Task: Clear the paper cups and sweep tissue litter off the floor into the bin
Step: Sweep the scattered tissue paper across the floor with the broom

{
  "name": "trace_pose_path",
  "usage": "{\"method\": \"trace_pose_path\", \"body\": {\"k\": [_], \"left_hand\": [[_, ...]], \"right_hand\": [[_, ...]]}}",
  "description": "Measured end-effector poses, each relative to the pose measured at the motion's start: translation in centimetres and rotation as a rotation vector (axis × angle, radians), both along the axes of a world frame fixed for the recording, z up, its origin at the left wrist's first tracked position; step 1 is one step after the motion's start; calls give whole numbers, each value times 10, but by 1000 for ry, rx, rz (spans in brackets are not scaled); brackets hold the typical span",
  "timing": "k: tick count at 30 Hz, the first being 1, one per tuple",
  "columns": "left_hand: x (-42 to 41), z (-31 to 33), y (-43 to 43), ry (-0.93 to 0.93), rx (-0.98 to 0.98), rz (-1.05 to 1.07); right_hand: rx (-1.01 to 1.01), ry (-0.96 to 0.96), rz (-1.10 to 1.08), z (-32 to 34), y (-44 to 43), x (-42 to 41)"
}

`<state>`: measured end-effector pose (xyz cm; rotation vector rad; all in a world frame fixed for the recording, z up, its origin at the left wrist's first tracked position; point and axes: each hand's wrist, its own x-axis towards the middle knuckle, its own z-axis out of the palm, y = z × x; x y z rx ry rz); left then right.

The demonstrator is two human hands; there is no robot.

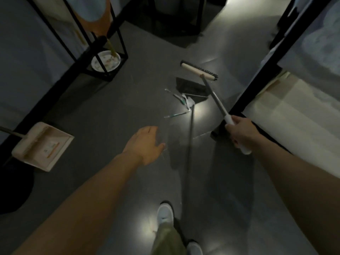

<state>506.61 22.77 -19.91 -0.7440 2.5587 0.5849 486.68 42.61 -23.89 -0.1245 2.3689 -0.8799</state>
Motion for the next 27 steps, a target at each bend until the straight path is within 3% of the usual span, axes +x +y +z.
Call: {"method": "trace_pose_path", "body": {"k": [3,7,12,16,23,27], "left_hand": [[-19,-18,-20,18,-16,4],[-31,-43,-35,-11,-17,5],[-33,-64,-28,-67,-5,19],[-18,-66,7,-83,-3,44],[29,-45,104,-61,15,157],[46,-26,156,-55,23,204]], "right_hand": [[-23,10,1,-22,-24,-27],[-112,-121,-79,-62,-56,-43],[24,-350,36,-107,-58,-28],[96,-405,44,-113,-13,-3],[9,-406,-1,-82,94,74],[101,-340,109,-51,152,123]]}}
